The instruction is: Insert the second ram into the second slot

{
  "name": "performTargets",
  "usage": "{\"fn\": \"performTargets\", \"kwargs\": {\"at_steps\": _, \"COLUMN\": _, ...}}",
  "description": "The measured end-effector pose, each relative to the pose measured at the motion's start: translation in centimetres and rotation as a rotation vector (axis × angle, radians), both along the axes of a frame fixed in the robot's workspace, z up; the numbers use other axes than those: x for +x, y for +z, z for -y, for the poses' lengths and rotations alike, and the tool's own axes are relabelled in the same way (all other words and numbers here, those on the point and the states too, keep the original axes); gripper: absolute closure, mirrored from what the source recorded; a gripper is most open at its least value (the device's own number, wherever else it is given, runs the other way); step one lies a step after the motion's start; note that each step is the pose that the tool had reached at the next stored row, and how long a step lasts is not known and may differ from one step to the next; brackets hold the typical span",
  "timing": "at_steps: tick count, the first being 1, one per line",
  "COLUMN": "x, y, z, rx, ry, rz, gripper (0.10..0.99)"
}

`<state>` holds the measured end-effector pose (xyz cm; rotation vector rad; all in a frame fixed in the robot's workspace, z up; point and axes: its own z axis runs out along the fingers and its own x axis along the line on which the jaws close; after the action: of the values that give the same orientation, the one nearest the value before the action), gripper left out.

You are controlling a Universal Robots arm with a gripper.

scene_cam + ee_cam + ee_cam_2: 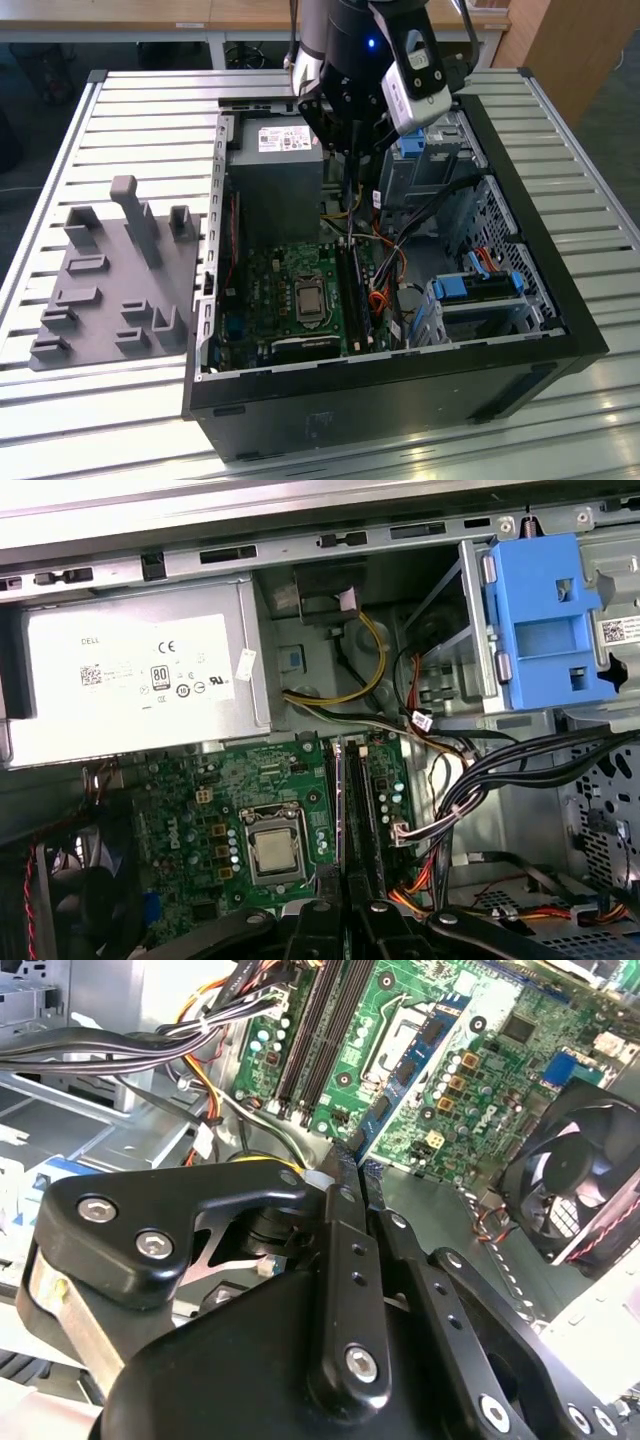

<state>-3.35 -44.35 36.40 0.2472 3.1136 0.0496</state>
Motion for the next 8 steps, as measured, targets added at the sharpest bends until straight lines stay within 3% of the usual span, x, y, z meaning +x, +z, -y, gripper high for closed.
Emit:
{"fn": "performTargets", "kwargs": {"at_steps": 3, "x": 0.0, "y": -0.25, "z": 0.0, "rx": 0.001, "ry": 0.014, "rz": 0.0, "gripper": 0.949}}
{"fn": "performTargets", "kwargs": {"at_steps": 6, "x": 0.0, "y": -0.49, "z": 0.0, "rx": 0.001, "ry": 0.072, "rz": 0.0, "gripper": 0.949}}
{"fn": "performTargets", "kwargs": {"at_steps": 8, "x": 0.0, "y": -0.55, "z": 0.01, "rx": 0.001, "ry": 0.072, "rz": 0.0, "gripper": 0.949}}
